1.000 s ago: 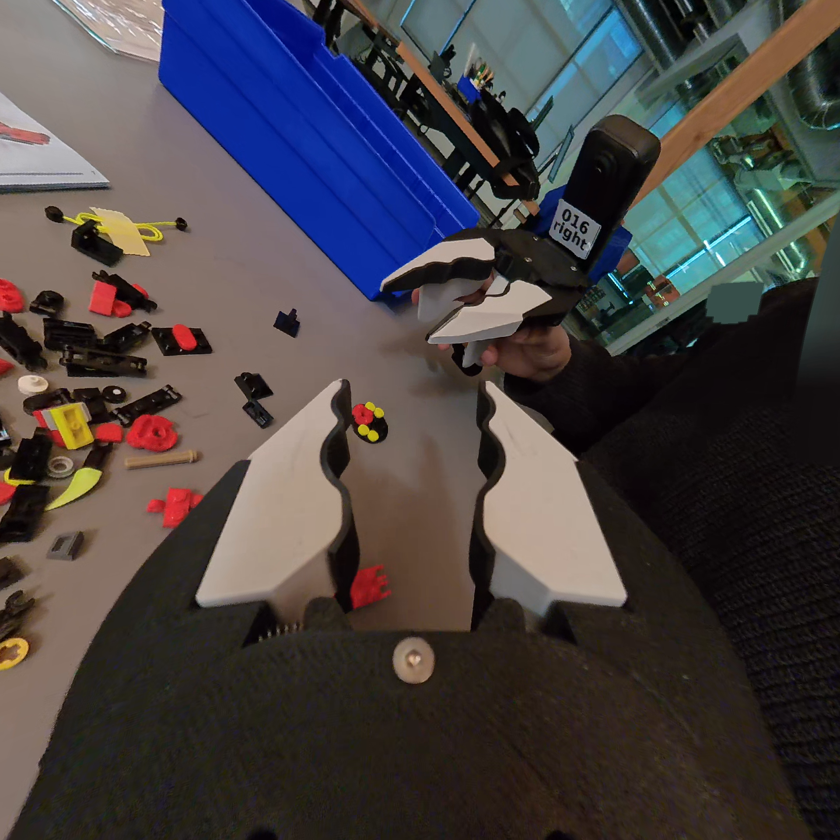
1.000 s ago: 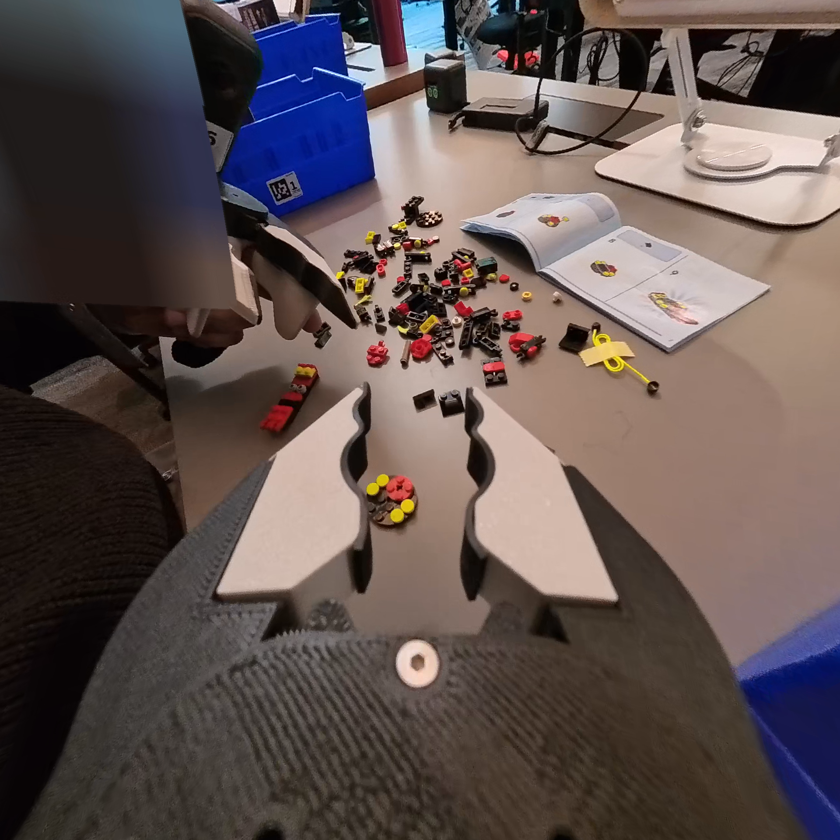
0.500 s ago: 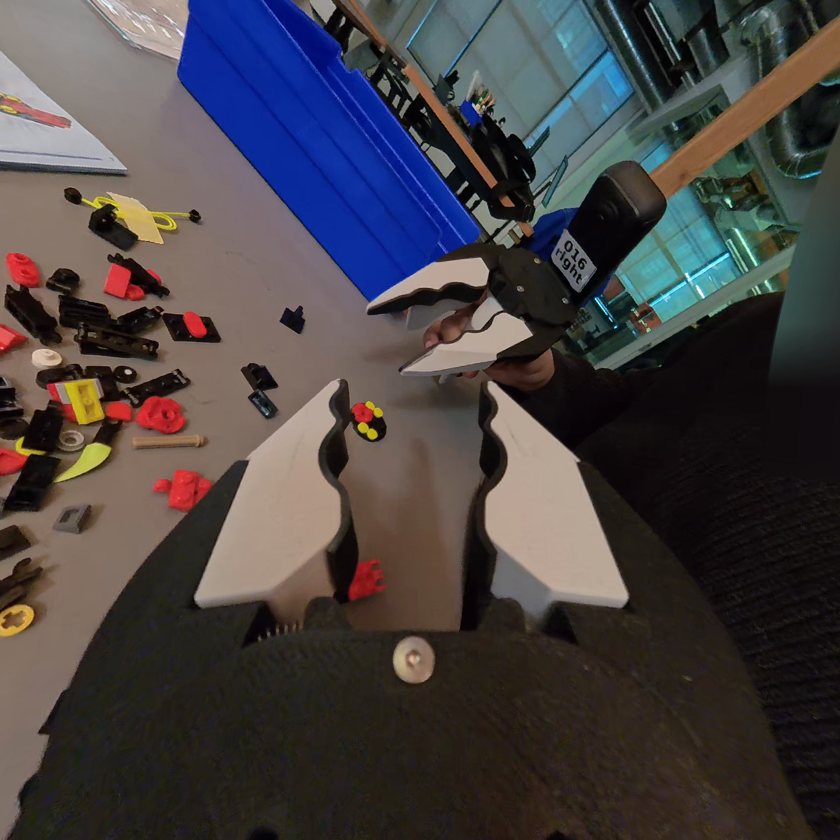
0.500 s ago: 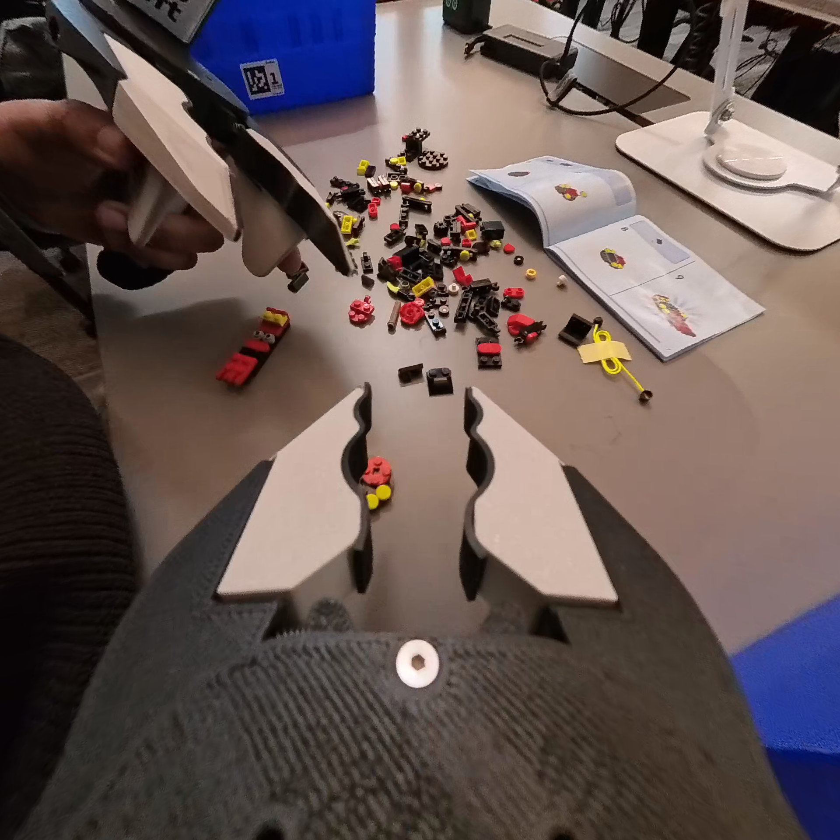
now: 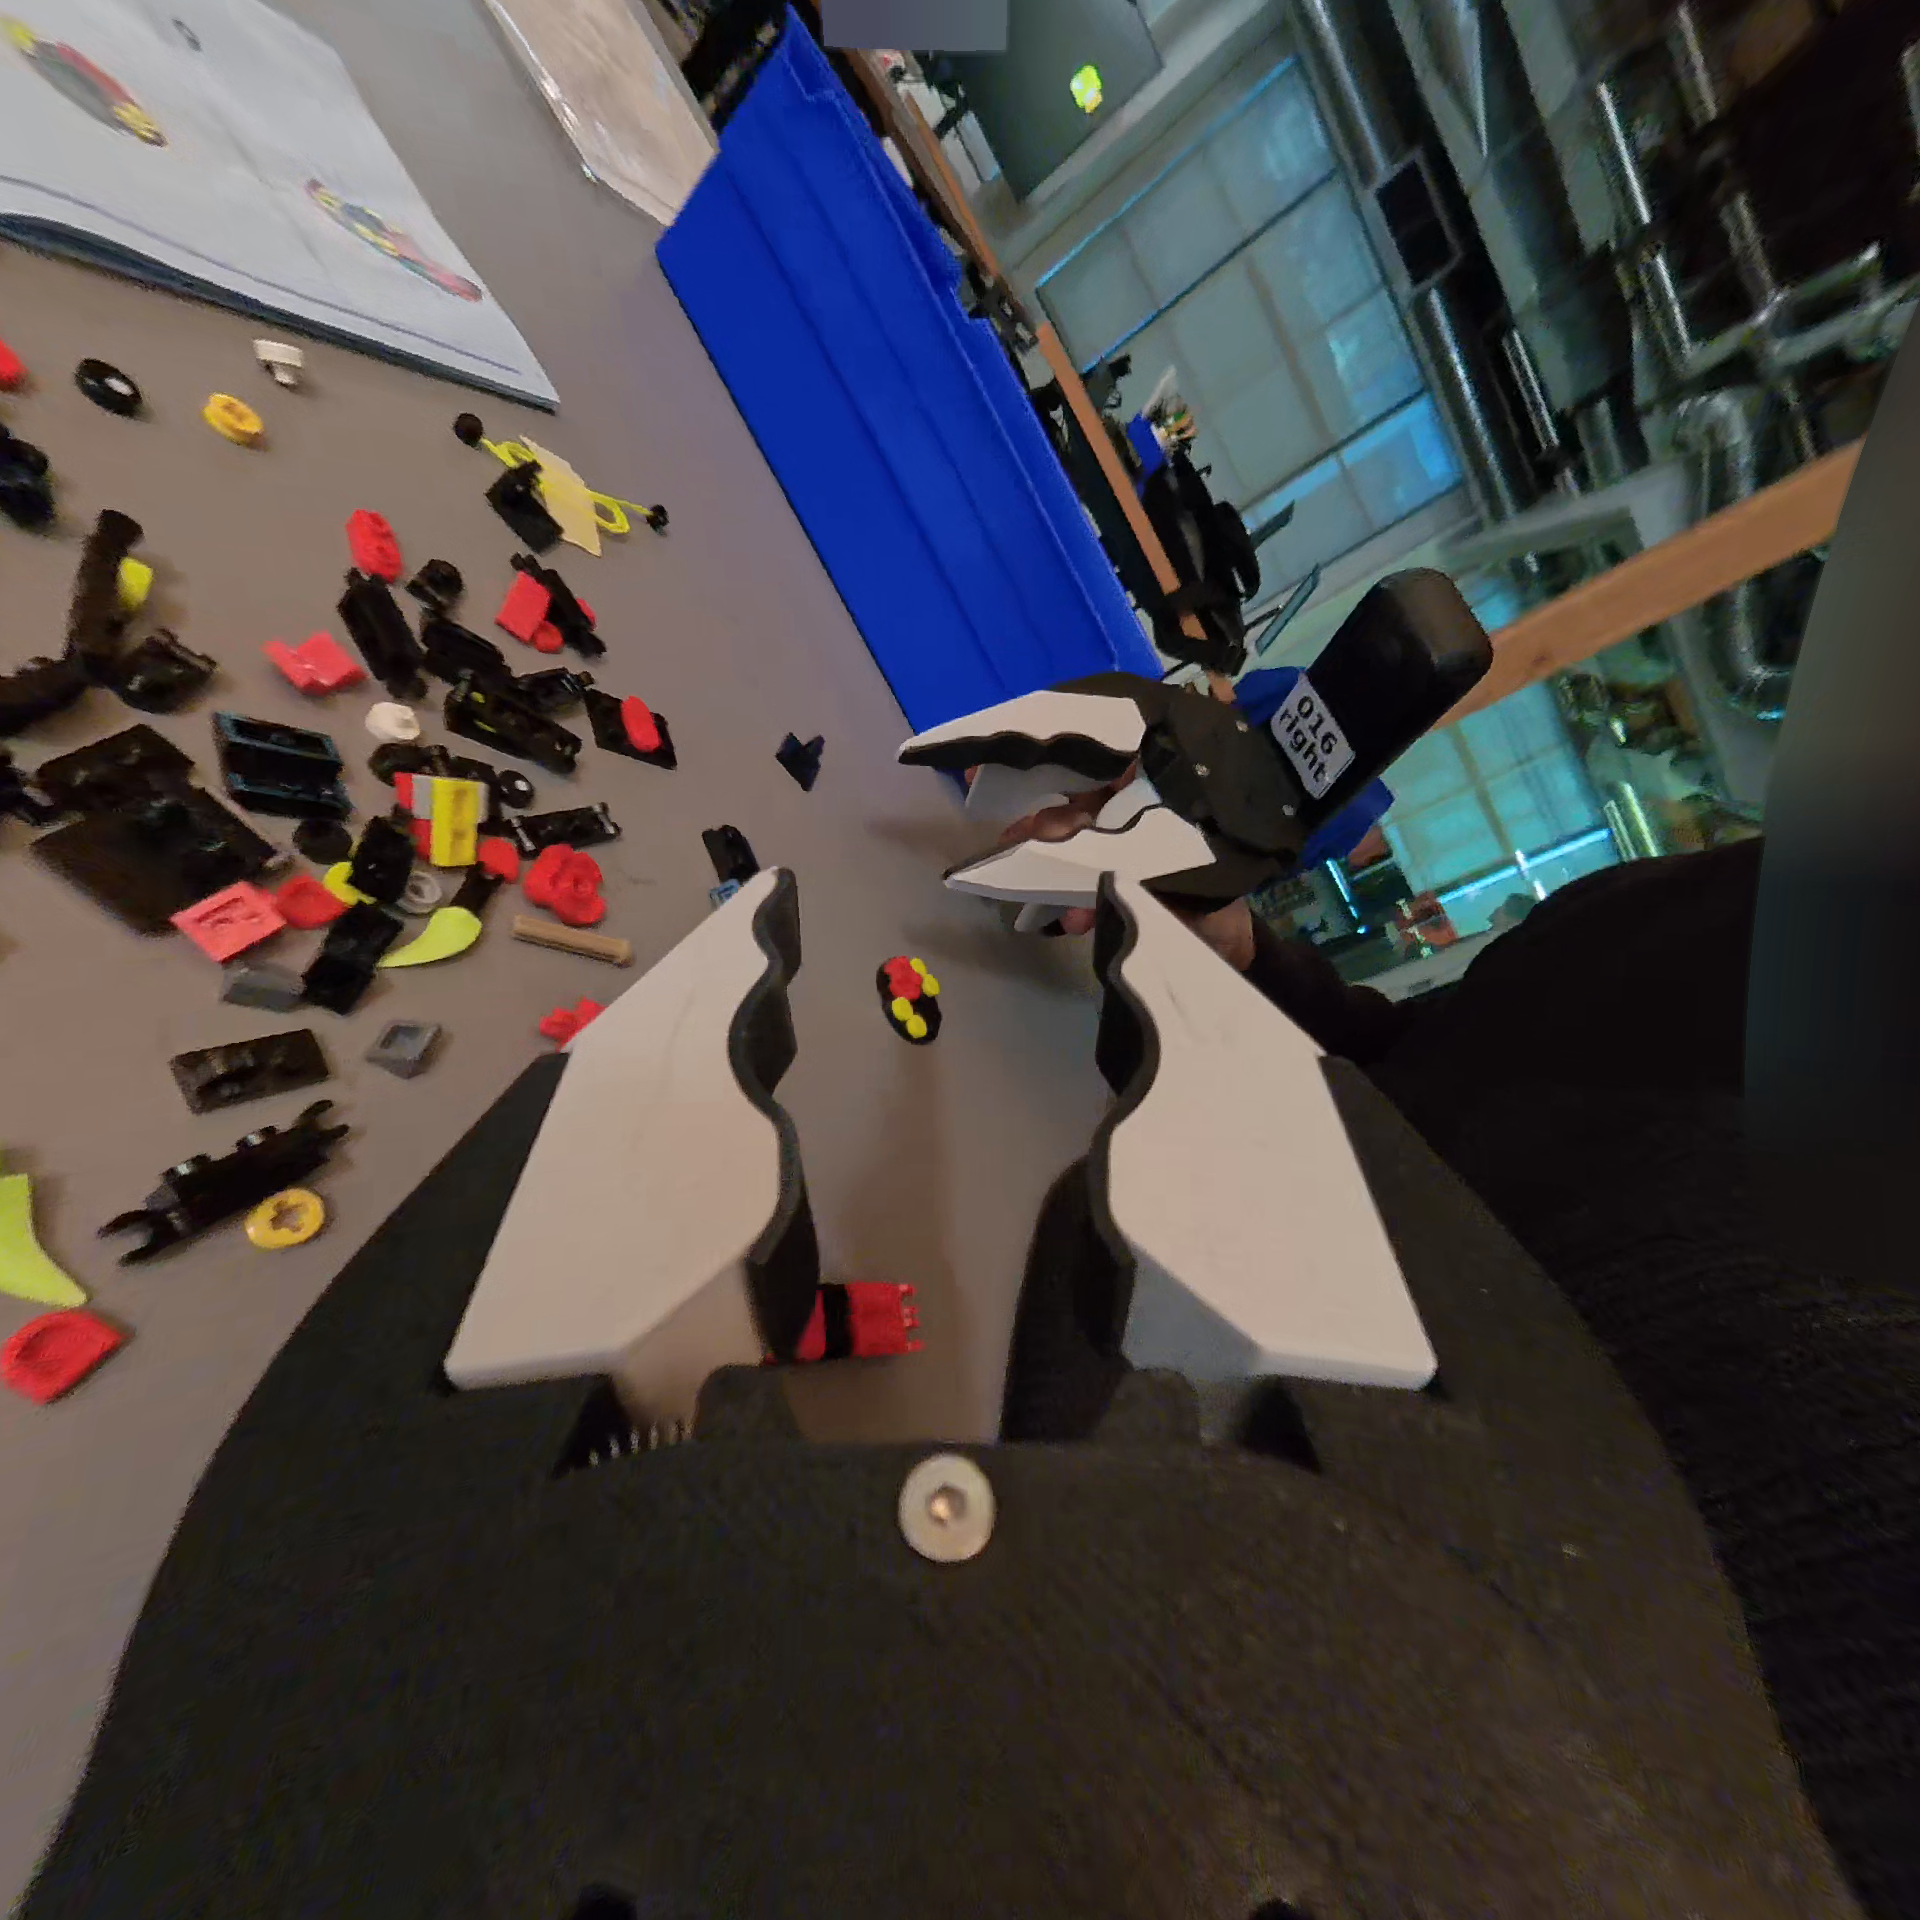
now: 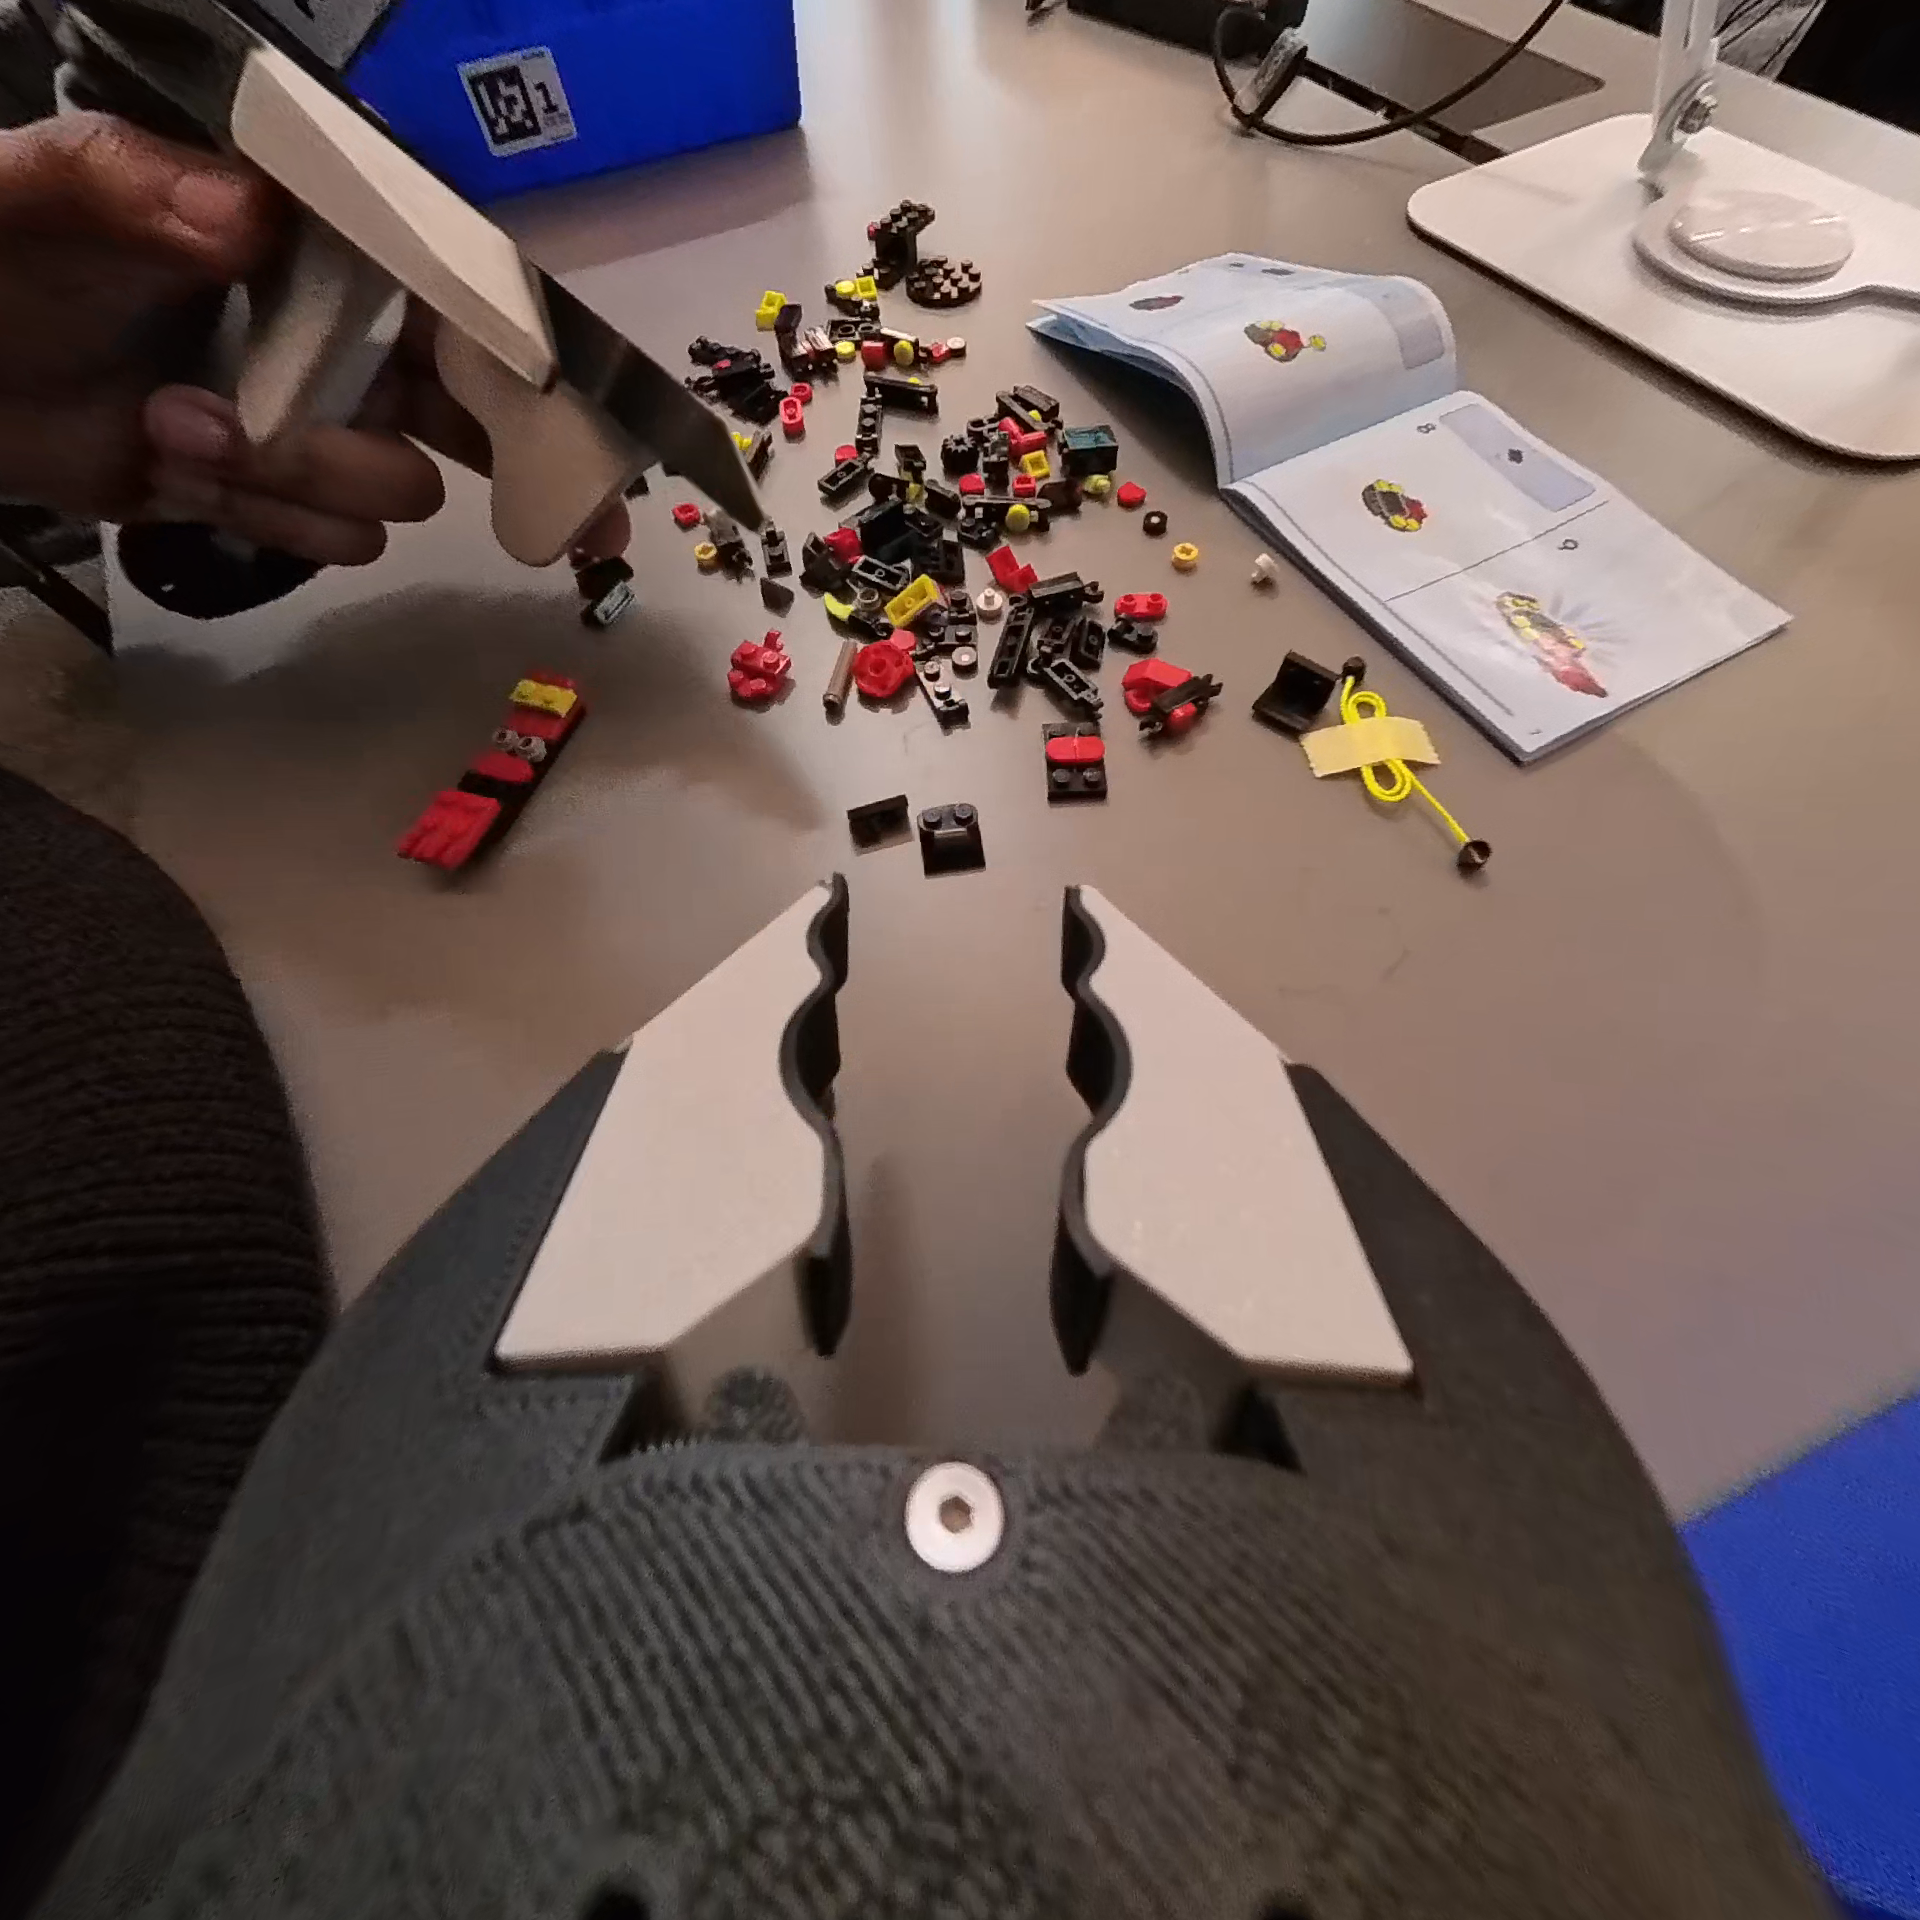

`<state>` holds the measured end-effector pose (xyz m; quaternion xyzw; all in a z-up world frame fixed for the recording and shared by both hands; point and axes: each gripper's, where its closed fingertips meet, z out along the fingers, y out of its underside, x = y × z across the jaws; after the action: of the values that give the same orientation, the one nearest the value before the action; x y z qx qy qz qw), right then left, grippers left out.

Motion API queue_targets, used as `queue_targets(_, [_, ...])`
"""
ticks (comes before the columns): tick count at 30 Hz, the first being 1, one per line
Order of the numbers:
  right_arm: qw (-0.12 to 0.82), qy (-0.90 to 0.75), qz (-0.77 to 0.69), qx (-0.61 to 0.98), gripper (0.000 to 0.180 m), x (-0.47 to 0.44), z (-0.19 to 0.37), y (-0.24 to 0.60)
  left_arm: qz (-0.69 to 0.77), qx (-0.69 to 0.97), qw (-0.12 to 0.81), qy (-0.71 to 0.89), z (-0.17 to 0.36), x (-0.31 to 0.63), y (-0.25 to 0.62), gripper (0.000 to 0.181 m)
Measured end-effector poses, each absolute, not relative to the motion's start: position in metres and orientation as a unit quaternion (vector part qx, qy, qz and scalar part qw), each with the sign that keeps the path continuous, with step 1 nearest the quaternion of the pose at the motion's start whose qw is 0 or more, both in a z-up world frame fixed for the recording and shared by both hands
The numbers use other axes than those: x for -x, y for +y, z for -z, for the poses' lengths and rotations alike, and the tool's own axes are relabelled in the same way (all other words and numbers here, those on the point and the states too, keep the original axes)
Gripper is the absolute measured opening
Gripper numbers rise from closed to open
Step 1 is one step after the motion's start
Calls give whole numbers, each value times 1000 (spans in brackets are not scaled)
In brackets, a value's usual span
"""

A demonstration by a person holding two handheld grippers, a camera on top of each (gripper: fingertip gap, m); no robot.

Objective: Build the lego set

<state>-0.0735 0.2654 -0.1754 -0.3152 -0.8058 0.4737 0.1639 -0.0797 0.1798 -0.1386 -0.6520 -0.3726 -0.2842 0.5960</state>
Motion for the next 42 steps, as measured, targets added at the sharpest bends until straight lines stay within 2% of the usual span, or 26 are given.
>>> queue_targets(10, [151, -807, -472, 320, 40, 76, 181, 266, 145, 769, 534, -321, 167, 81, 185, 55])
queue_targets(37, [145, -806, -475, 323, 41, 75, 181, 267, 134, 768, 528, -335, 171, 90, 183, 54])
queue_targets(40, [143, -805, -475, 325, 41, 75, 182, 267, 89, 774, 515, -356, 177, 107, 172, 54])
queue_targets(42, [141, -805, -475, 326, 41, 75, 183, 267, 22, 790, 472, -390, 191, 132, 151, 54])
